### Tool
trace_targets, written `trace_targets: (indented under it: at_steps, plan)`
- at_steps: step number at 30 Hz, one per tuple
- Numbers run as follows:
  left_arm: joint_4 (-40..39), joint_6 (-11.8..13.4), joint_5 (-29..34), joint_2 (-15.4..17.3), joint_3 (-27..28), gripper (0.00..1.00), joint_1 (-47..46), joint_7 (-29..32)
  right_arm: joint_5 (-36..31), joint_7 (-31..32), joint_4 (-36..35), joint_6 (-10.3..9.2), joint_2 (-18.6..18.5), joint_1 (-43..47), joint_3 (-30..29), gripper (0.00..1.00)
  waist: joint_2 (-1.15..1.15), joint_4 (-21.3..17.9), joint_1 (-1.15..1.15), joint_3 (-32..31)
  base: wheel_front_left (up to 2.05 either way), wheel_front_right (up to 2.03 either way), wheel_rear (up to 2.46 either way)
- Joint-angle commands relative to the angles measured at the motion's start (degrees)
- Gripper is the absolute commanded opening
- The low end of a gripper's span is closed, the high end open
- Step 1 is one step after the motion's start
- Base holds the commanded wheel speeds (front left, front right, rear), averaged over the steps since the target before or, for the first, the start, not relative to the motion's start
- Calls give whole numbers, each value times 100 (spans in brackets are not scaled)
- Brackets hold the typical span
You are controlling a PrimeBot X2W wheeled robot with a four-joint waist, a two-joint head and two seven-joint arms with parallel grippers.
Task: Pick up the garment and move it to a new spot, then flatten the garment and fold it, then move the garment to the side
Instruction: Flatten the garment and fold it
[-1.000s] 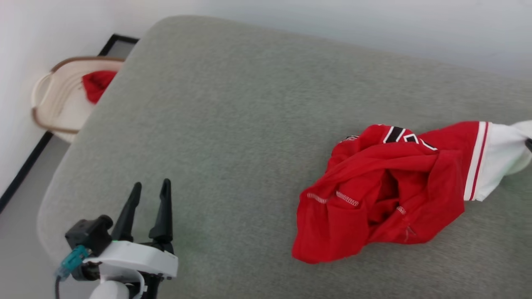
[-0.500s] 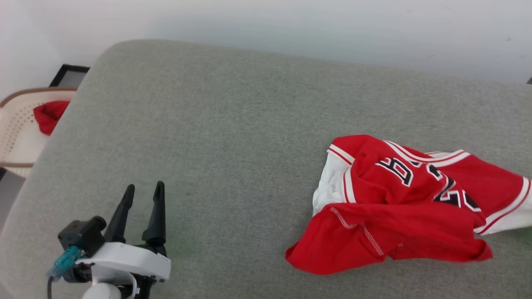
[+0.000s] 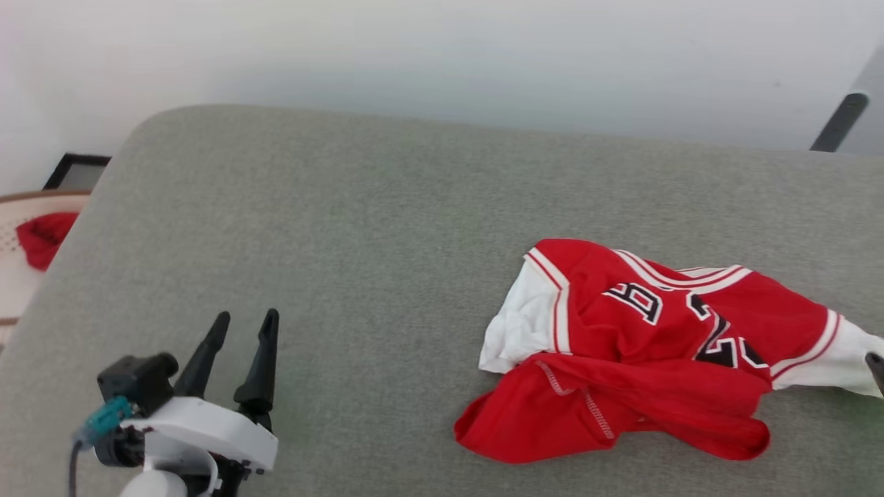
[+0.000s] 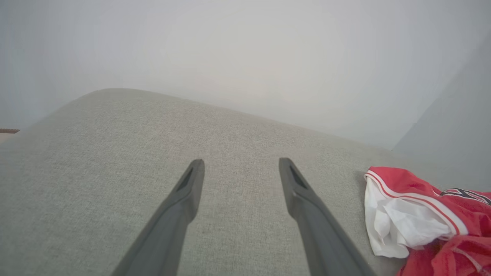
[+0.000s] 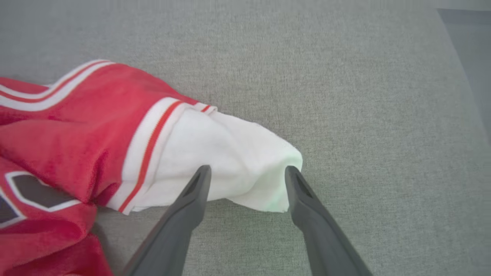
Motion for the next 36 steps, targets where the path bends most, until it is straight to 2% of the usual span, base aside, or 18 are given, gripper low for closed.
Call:
trace_targets:
  at_steps: [1, 5, 9, 14, 20, 25, 36]
  plan:
    - [-81, -23, -62, 62, -26, 100, -5, 74, 34, -65, -48, -4, -58, -49, 48, 100, 0, -158, 0, -129, 0, 0, 0]
    - [-344, -37, -250, 296, -135, 100, -137, 511, 146, -286, -322, -4, -88, -2, 233, 100, 0, -355, 0, -231, 0, 0, 0]
    - [-628, -32, -575, 532, -227, 100, -339, 1194, 233, -668, -794, -4, -2, 130, 364, 100, 0, -568, 0, -322, 0, 0, 0]
    - [-956, -13, -853, 847, -244, 100, -670, 2019, 254, -1383, -1513, -4, 202, 376, 604, 100, 0, -914, 0, -369, 0, 0, 0]
    - [-1209, 197, -1107, 1084, -247, 100, -1039, 2948, 54, -2374, -2195, -4, 517, 706, 893, 100, 0, -1319, 0, -312, 0, 0, 0]
    - [-1197, 349, -1362, 1130, -391, 100, -1311, 3743, -156, -3040, -2530, -4, 751, 950, 1108, 100, 0, -1595, 0, -208, 0, 0, 0]
    - [-673, 772, -1788, 1165, -792, 100, -1873, 5416, -499, -3898, -2893, -4, 1131, 1139, 1461, 100, 0, -2075, 0, 230, 0, 0, 0]
